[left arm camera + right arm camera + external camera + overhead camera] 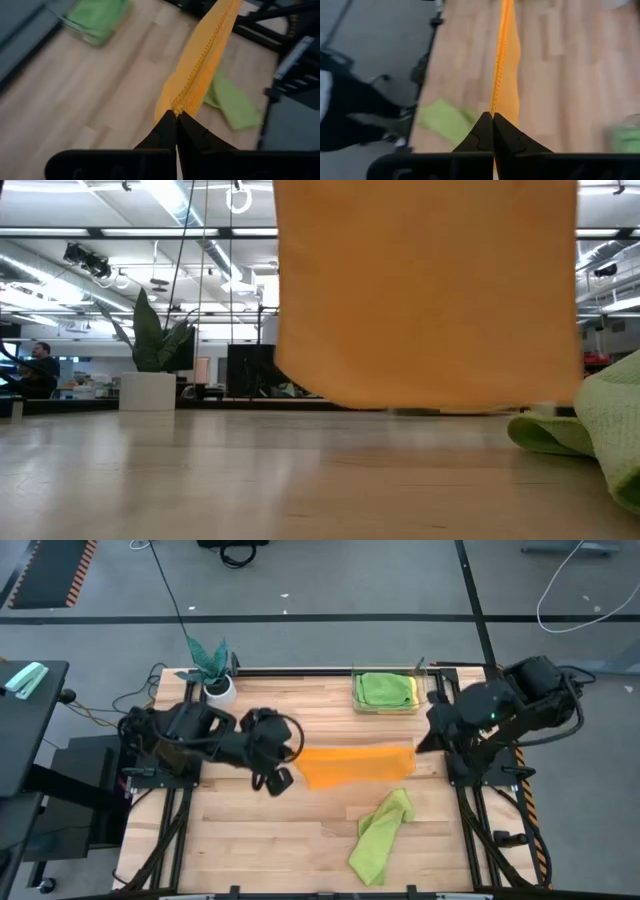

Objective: Fold microfiber towels
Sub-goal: Fold the orange towel

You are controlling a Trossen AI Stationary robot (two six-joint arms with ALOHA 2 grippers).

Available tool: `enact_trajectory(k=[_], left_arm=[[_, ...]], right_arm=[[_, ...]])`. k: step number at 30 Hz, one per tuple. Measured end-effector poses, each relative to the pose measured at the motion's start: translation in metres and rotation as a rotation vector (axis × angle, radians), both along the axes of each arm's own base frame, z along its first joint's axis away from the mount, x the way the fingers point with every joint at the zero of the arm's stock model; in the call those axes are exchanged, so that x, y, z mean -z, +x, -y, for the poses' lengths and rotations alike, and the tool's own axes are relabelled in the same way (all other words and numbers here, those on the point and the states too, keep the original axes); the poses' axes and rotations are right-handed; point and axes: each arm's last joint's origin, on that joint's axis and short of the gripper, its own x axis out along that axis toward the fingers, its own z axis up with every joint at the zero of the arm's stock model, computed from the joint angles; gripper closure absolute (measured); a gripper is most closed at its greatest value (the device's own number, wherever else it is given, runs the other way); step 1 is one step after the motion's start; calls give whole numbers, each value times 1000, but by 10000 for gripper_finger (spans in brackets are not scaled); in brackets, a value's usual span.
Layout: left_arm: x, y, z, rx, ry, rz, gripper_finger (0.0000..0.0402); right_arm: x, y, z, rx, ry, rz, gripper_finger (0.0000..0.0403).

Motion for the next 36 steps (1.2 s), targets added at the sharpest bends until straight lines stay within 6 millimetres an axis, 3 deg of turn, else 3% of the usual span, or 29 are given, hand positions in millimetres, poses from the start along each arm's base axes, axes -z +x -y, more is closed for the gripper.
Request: enact_trajectory(k=[6, 10, 22, 36], left_arm=[[1, -7, 23, -4, -103, 15, 397], [1, -11, 32, -10, -134, 20, 397], [2, -14, 32, -9, -93, 5, 397], [18, -15, 30, -24, -55, -64, 397]], right_arm=[[8, 10, -23, -77, 74, -86, 403], [11, 15, -29, -102, 66, -103, 403], [13, 24, -10, -118, -24, -83, 403], [27, 55, -4, -177, -123, -127, 403]])
